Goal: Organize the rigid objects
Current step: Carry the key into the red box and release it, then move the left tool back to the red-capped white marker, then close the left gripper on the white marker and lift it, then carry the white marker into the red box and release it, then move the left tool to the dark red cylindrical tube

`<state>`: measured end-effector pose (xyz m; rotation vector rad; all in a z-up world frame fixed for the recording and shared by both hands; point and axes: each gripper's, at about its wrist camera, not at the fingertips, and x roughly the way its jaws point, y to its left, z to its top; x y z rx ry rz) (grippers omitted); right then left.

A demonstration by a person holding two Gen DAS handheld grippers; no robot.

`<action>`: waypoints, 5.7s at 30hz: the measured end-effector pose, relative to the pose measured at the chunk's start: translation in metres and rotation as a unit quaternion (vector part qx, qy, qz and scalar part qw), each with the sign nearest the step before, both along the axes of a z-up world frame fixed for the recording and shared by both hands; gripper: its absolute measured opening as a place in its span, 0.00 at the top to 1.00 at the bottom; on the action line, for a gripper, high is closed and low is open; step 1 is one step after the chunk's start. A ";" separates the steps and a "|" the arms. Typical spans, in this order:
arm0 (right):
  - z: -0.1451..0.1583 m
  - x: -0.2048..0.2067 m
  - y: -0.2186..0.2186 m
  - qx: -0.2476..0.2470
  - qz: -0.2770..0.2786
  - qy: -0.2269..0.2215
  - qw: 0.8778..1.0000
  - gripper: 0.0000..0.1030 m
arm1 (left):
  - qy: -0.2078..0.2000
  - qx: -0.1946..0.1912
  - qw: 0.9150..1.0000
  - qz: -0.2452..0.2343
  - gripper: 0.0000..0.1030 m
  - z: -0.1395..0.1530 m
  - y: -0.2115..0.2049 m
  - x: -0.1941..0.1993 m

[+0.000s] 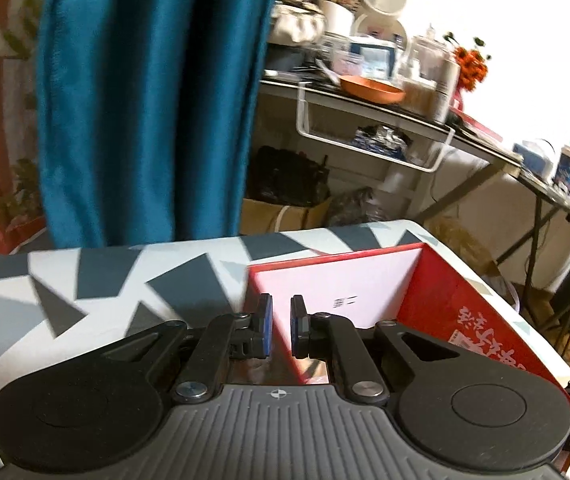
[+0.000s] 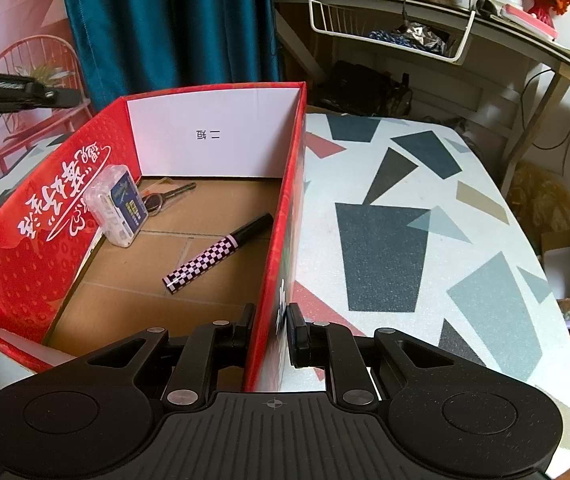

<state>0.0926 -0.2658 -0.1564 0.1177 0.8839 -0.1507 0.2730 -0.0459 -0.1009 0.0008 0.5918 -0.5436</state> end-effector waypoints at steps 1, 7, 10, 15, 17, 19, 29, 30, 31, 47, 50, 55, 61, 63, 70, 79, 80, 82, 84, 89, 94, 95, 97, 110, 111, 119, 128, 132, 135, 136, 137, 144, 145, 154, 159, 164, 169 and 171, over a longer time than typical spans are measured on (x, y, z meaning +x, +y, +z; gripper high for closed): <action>0.000 0.000 0.000 0.000 0.000 0.000 1.000 0.86 | 0.003 0.000 1.000 0.008 0.90 -0.001 0.006 -0.002; 0.000 0.000 0.000 0.001 0.000 -0.001 1.000 0.86 | 0.038 0.012 0.998 0.038 0.90 -0.019 0.030 -0.012; 0.000 0.000 0.000 0.001 0.000 0.000 1.000 0.86 | 0.060 0.017 0.997 0.037 0.90 -0.034 0.034 -0.019; 0.000 0.000 0.000 0.001 -0.001 0.000 1.000 0.86 | 0.094 0.020 0.995 0.034 0.90 -0.059 0.034 -0.022; 0.000 0.000 0.000 0.001 0.000 -0.001 1.000 0.86 | 0.103 0.021 0.994 0.033 0.90 -0.069 0.033 -0.023; 0.000 0.000 0.000 0.001 0.000 -0.001 1.000 0.86 | 0.110 0.027 0.993 0.034 0.90 -0.078 0.029 -0.025; -0.001 0.000 0.000 0.002 -0.001 -0.001 1.000 0.86 | 0.110 0.071 0.990 0.051 0.87 -0.107 0.022 -0.034; -0.001 0.000 0.000 0.002 -0.001 -0.001 1.000 0.86 | 0.110 0.069 0.990 0.053 0.86 -0.107 0.022 -0.034; -0.001 0.000 0.000 0.002 -0.001 -0.001 1.000 0.86 | 0.108 0.070 0.990 0.053 0.86 -0.107 0.021 -0.035; -0.001 0.000 0.000 0.002 -0.001 -0.001 1.000 0.86 | 0.097 0.091 0.990 0.054 0.77 -0.117 0.009 -0.038; -0.001 0.000 0.000 0.002 -0.001 -0.001 1.000 0.86 | 0.093 0.097 0.990 0.051 0.77 -0.117 0.007 -0.037; -0.001 0.000 0.000 0.002 -0.001 -0.001 1.000 0.86 | 0.091 0.100 0.990 0.051 0.79 -0.117 0.007 -0.037; 0.000 0.000 0.000 0.002 -0.001 -0.001 1.000 0.86 | 0.101 0.086 0.990 0.053 0.85 -0.116 0.014 -0.044; -0.001 0.000 0.000 0.001 0.000 0.000 1.000 0.86 | 0.110 0.071 0.990 0.061 0.85 -0.116 0.020 -0.050; -0.002 -0.001 0.000 0.001 -0.001 0.000 1.000 0.86 | 0.099 0.088 0.989 0.074 0.83 -0.118 0.023 -0.068; -0.002 -0.001 0.000 0.002 -0.002 0.000 1.000 0.86 | 0.094 0.076 0.989 0.081 0.83 -0.118 0.026 -0.070; -0.002 -0.001 0.000 0.002 -0.002 0.000 1.000 0.86 | 0.093 0.079 0.989 0.081 0.83 -0.119 0.024 -0.070; -0.002 -0.001 0.000 0.002 -0.002 0.000 1.000 0.86 | 0.089 0.084 0.989 0.082 0.84 -0.119 0.022 -0.071; -0.002 -0.001 0.000 0.002 -0.002 0.000 1.000 0.86 | 0.093 0.076 0.989 0.086 0.85 -0.118 0.024 -0.071; -0.002 -0.001 0.000 0.001 -0.001 0.000 1.000 0.86 | 0.102 0.051 0.989 0.094 0.85 -0.113 0.032 -0.071; -0.001 -0.001 0.000 0.000 0.002 -0.001 1.000 0.86 | 0.066 0.040 0.993 0.094 0.85 -0.091 0.032 -0.076; -0.001 -0.001 0.000 -0.001 0.002 -0.001 1.000 0.86 | 0.058 0.036 0.993 0.097 0.85 -0.086 0.033 -0.076; -0.001 -0.001 0.000 0.000 0.003 -0.002 1.000 0.86 | 0.050 0.025 0.993 0.102 0.85 -0.077 0.035 -0.076; -0.001 -0.002 -0.002 0.000 0.014 -0.007 1.000 0.85 | 0.002 -0.015 0.995 0.100 0.85 -0.027 0.040 -0.070; -0.001 -0.002 -0.002 0.000 0.014 -0.006 1.000 0.85 | -0.006 -0.014 0.995 0.095 0.85 -0.022 0.038 -0.068; -0.001 -0.003 -0.003 0.001 0.013 -0.008 1.000 0.85 | -0.027 -0.013 0.998 0.052 0.85 0.001 0.013 -0.048; -0.001 -0.002 0.007 -0.022 -0.020 -0.006 1.000 0.89 | -0.022 0.010 1.000 0.007 0.85 -0.002 -0.020 -0.019; -0.001 0.000 0.010 -0.030 -0.022 -0.003 0.999 0.89 | -0.014 0.019 1.000 -0.012 0.85 -0.006 -0.032 -0.005; -0.002 0.000 0.009 -0.029 -0.021 -0.003 0.999 0.89 | -0.012 0.035 0.999 -0.034 0.85 -0.011 -0.044 0.003; -0.002 0.000 0.009 -0.028 -0.020 -0.003 0.999 0.89 | -0.012 0.041 0.998 -0.041 0.85 -0.014 -0.047 0.004; -0.002 0.000 0.008 -0.027 -0.020 -0.003 0.999 0.89 | -0.011 0.047 0.998 -0.047 0.85 -0.016 -0.051 0.006; -0.002 -0.001 0.007 -0.020 -0.017 -0.006 1.000 0.88 | 0.001 0.085 0.994 -0.067 0.85 -0.036 -0.071 0.018; -0.002 -0.001 0.006 -0.019 -0.016 -0.007 1.000 0.88 | 0.005 0.084 0.994 -0.070 0.85 -0.038 -0.071 0.019; -0.003 -0.002 0.004 -0.011 -0.018 -0.008 1.000 0.88 | 0.014 0.066 0.994 -0.082 0.84 -0.039 -0.068 0.016; -0.004 -0.002 0.003 -0.004 -0.021 -0.010 1.000 0.87 | 0.006 0.056 0.996 -0.068 0.83 -0.029 -0.058 0.012; -0.004 -0.002 0.003 -0.002 -0.021 -0.010 1.000 0.87 | -0.004 0.032 0.999 -0.037 0.61 -0.014 -0.034 0.007; -0.005 -0.002 0.003 0.001 -0.022 -0.010 1.000 0.86 | 0.002 0.028 1.000 0.007 0.60 -0.009 -0.003 0.006; -0.005 -0.002 0.003 0.002 -0.023 -0.011 1.000 0.86 | 0.010 0.026 0.999 0.028 0.60 -0.010 0.011 0.006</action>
